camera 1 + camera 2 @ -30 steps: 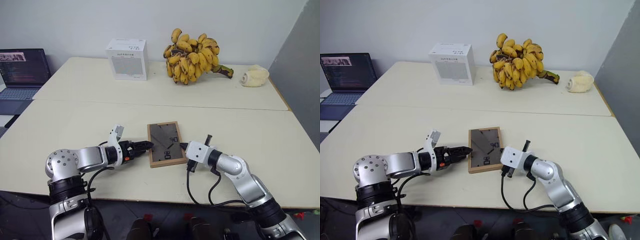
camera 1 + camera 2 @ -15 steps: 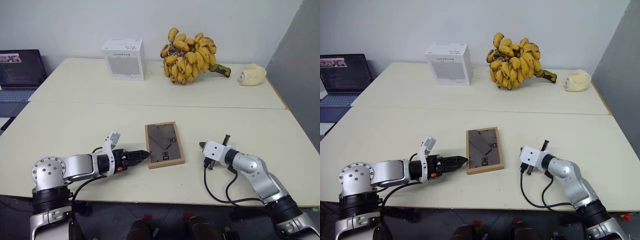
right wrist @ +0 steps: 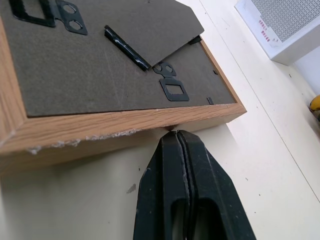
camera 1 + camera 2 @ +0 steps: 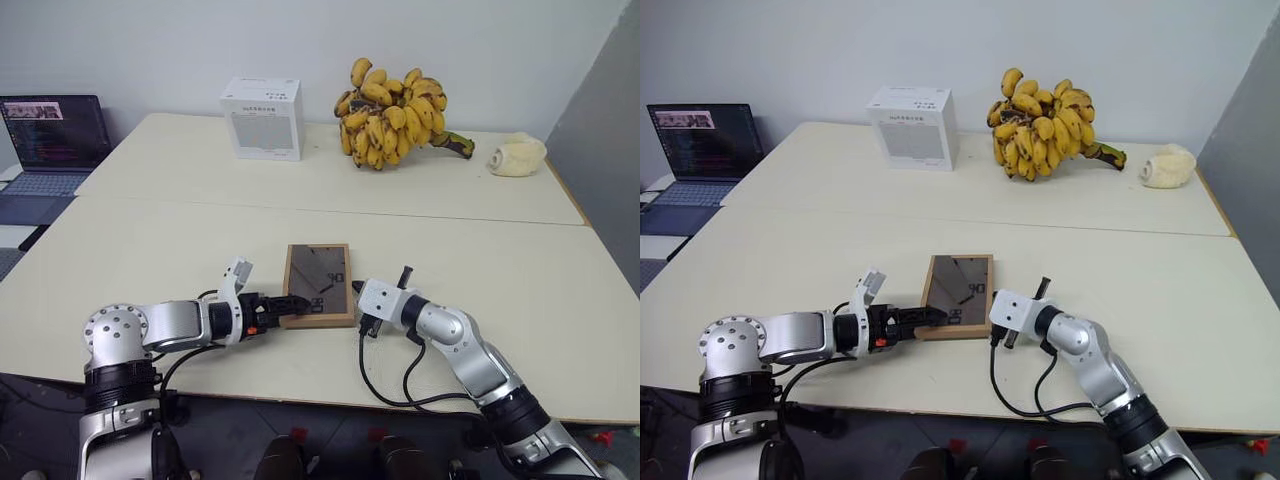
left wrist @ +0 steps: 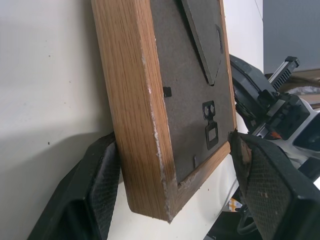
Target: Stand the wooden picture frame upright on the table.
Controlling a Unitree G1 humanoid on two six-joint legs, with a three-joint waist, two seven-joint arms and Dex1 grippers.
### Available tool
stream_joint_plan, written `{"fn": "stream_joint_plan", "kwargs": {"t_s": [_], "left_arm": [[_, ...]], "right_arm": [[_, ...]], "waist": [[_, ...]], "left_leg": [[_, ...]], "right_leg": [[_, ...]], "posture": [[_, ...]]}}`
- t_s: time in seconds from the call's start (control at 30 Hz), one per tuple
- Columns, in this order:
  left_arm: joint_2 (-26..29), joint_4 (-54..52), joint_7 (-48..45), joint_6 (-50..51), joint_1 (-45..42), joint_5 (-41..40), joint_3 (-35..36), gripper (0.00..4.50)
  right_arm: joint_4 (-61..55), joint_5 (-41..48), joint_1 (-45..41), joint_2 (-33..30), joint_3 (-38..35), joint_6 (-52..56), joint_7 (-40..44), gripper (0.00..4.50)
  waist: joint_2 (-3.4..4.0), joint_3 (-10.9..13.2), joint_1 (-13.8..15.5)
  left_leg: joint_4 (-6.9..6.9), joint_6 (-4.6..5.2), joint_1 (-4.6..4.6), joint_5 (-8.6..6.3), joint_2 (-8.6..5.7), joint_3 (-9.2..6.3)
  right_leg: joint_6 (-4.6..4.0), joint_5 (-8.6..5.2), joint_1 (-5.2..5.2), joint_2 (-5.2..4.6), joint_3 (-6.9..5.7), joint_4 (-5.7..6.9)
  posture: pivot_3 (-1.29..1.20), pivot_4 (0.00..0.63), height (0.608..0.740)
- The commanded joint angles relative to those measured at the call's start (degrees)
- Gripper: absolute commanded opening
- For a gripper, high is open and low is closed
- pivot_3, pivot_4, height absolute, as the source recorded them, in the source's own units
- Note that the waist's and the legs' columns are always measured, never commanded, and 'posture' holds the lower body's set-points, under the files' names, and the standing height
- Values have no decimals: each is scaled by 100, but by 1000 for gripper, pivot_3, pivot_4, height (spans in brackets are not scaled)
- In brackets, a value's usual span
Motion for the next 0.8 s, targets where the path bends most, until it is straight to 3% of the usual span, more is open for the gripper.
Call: {"fn": "stream_joint_plan", "kwargs": {"t_s": [0.03,0.23,0.37,0.5,0.57,0.8], "left_arm": [[-126,258,51,125,61,357,-244,3498],[-143,336,-35,125,-38,362,-125,3498],[-167,302,-178,125,-63,159,-37,2943],[-176,294,-185,125,-57,155,-54,1878],[-190,305,-198,125,-57,145,-38,1594],[-206,294,-273,125,-84,-16,19,1323]], "right_arm": [[-257,64,-96,-23,-99,29,19,0],[-207,99,-111,-7,-143,58,-20,0],[-183,106,-106,17,-134,66,-47,0],[-158,115,-126,38,-125,70,-55,0],[-149,120,-129,43,-125,68,-65,0],[-126,140,-112,58,-142,70,-100,0]], "waist": [[0,0,5],[0,0,7],[-2,1,5],[-6,4,-2],[-7,5,4],[-8,5,-1]], "left_leg": [[0,0,0,0,0,0],[0,0,0,0,-3,0],[0,0,-2,0,-2,0],[-3,0,-12,0,-2,0],[-4,0,-14,0,-2,-1],[-4,0,-13,0,-1,-2]], "right_leg": [[0,0,0,0,0,0],[1,0,0,-2,0,-1],[1,0,-2,-2,0,-1],[1,-1,-11,-2,0,-2],[1,-1,-11,-2,-3,-4],[1,-1,-11,-2,-3,-4]], "posture": [[0,150,740],[0,150,740],[0,150,740],[0,150,740],[0,150,740],[0,150,740]]}}
